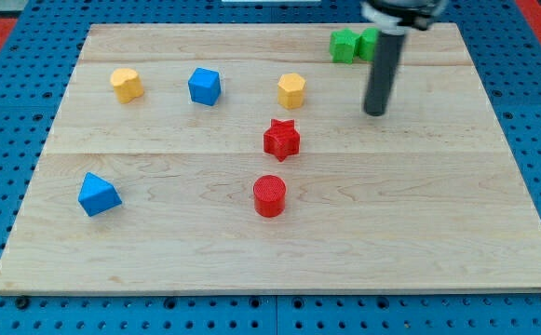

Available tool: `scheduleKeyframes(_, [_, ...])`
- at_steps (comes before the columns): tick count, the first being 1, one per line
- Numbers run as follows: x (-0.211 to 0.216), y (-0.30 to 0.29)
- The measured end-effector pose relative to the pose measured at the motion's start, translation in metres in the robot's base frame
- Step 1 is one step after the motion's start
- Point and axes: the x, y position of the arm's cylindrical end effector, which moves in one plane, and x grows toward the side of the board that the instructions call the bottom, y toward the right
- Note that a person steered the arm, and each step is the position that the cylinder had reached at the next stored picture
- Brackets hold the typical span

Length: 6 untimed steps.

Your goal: Move the green blocks to the top right of hexagon

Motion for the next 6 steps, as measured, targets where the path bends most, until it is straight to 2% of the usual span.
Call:
scheduleKeyframes(1, [-0.067,0.044])
scheduleKeyframes(2, [-0.108,0.033])
scheduleKeyframes(4, [-0.149,0.019])
scheduleKeyframes(6, [-0.149,-0.08])
